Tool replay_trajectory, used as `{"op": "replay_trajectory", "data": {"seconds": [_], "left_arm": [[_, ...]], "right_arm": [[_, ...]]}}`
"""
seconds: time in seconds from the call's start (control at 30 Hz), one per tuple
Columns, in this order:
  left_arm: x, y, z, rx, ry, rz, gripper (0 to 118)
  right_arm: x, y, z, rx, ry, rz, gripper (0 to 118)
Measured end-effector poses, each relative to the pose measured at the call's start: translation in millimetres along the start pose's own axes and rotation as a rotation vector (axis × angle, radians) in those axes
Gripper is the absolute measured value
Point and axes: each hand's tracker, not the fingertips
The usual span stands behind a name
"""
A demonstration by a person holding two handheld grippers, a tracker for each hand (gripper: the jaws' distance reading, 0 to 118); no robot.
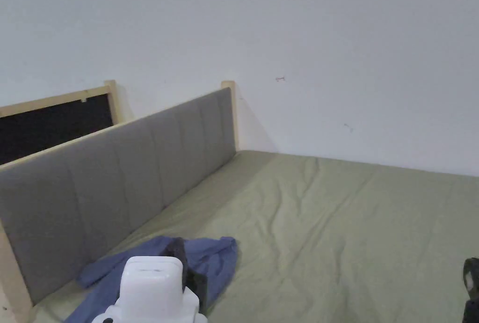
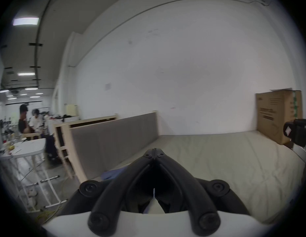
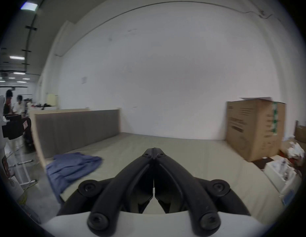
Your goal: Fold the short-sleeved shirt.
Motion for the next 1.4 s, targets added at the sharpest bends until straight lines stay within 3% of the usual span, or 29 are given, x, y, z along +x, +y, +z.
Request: {"op": "replay_trajectory", "data": {"seconds": [0.1, 0.17, 0.3, 0.4, 0.43, 0.5, 0.57, 0.73, 0.83, 0.87, 0.9, 0.93, 1.03, 1.17, 1.23, 1.27, 1.33, 1.4], "left_arm": [[-22.9, -6.3, 5.5, -0.002, 0.1, 0.016, 0], [-28.3, -8.6, 4.7, -0.016, 0.085, 0.033, 0], [-32.1, 1.3, 2.0, 0.035, 0.03, 0.092, 0], [-38.0, 34.6, -23.6, 0.125, 0.039, 0.031, 0], [-43.0, 44.8, -43.4, 0.103, -0.019, 0.017, 0], [-57.1, 61.8, -103.2, -0.086, -0.254, 0.042, 0], [-62.8, 57.6, -166.6, -0.308, -0.358, 0.066, 0], [-56.9, -25.4, -311.2, -0.811, -0.353, -0.063, 2], [-51.3, -96.8, -367.1, -1.032, -0.36, -0.005, 27], [-51.9, -118.8, -383.0, -1.11, -0.361, 0.041, 47], [-56.8, -140.8, -395.6, -1.202, -0.375, 0.11, 89], [-58.4, -154.4, -403.1, -1.236, -0.392, 0.184, 97], [-57.2, -181.3, -421.8, -1.298, -0.36, 0.268, 95], [-36.5, -197.8, -417.8, -1.225, -0.3, 0.081, 96], [-21.2, -212.9, -413.5, -1.236, -0.323, -0.049, 108], [-14.5, -220.8, -409.4, -1.232, -0.359, -0.073, 117], [-14.8, -250.5, -428.0, -1.216, -0.385, -0.091, 118], [-15.4, -250.0, -422.4, -1.182, -0.32, -0.088, 118]], "right_arm": [[-35.1, 3.9, -10.1, 0.021, 0.11, 0.014, 0], [-44.3, 7.8, -8.3, 0.044, 0.141, 0.017, 0], [-42.2, 8.3, -10.3, 0.047, 0.137, 0.051, 0], [-30.5, 7.8, -13.8, -0.002, 0.111, 0.056, 0], [-26.2, 8.1, -14.6, -0.024, 0.102, 0.042, 0], [-17.0, 6.2, -17.6, -0.052, 0.101, 0.008, 0], [-9.7, 2.8, -25.2, -0.08, 0.09, -0.001, 0], [0.9, -15.7, -46.8, -0.189, 0.047, 0.002, 0], [8.6, -29.8, -55.3, -0.253, 0.033, -0.01, 0], [10.7, -34.2, -57.4, -0.277, 0.027, -0.008, 0], [13.2, -38.5, -59.5, -0.303, 0.021, -0.007, 0], [14.0, -41.0, -61.4, -0.329, 0.017, -0.007, 0], [20.4, -52.5, -69.2, -0.399, 0.002, -0.015, 0], [24.7, -64.7, -79.1, -0.463, -0.019, -0.041, 0], [23.2, -69.4, -83.3, -0.495, -0.016, -0.051, 0], [22.8, -72.0, -85.4, -0.511, -0.014, -0.053, 0], [20.8, -76.4, -88.7, -0.535, -0.007, -0.048, 0], [18.6, -79.4, -91.1, -0.55, -0.003, -0.046, 0]]}}
